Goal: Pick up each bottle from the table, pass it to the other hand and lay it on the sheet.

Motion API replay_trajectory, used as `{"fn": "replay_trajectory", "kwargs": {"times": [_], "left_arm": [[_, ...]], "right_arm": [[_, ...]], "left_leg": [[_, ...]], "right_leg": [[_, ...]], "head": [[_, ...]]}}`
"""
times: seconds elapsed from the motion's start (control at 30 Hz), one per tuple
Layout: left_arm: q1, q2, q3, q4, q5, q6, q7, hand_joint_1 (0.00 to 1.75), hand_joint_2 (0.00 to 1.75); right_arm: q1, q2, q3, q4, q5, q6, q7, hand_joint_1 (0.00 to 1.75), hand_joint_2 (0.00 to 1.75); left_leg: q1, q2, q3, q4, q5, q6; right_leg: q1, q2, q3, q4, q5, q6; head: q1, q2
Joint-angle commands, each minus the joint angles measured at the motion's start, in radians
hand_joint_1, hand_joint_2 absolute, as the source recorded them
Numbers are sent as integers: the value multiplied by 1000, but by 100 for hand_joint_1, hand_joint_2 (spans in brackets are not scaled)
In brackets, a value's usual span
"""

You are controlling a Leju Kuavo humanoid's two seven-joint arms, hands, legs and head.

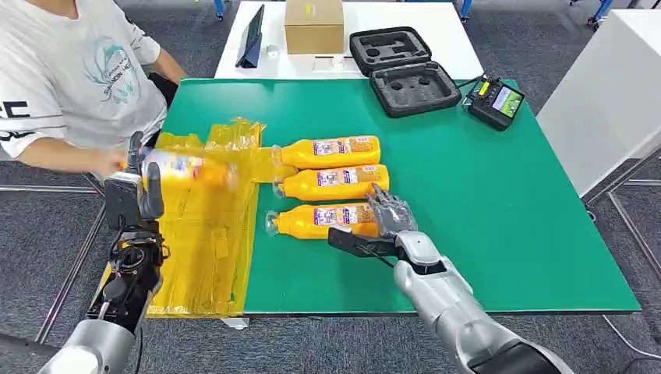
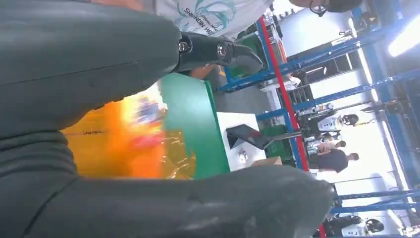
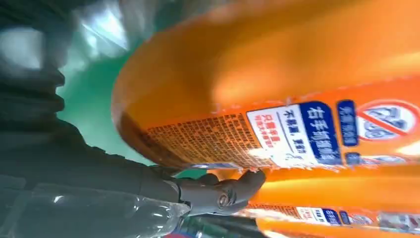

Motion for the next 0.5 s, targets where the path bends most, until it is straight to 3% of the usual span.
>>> {"fn": "replay_trajectory", "kwargs": {"times": [0.03, 0.43, 0.47, 0.5], "left_arm": [[-59, -13, 4, 101, 25, -12, 4, 0, 0], [-101, -10, 7, 171, 96, -43, 19, 0, 0], [-100, -8, 7, 172, 100, -45, 20, 0, 0], [-100, -9, 11, 174, 113, -50, 26, 0, 0]], "right_arm": [[-44, 18, -55, 126, -67, 56, -63, 0, 175], [-29, 17, -23, 130, -153, 84, -93, 24, 175], [-30, 17, -22, 131, -155, 83, -93, 37, 175], [-31, 18, -20, 135, -166, 95, -98, 63, 175]], "left_leg": [[1, -2, 2, 0, -1, -1], [1, -3, 4, -1, -1, -1], [1, -1, 3, -1, 0, -1], [1, -2, 3, 0, -1, -1]], "right_leg": [[1, -1, 3, 0, -1, -1], [1, -1, 5, -1, -1, -1], [1, -1, 3, -1, -1, -1], [1, -1, 4, -1, -1, -1]], "head": [[0, 0], [0, 0], [0, 0], [0, 0]]}}
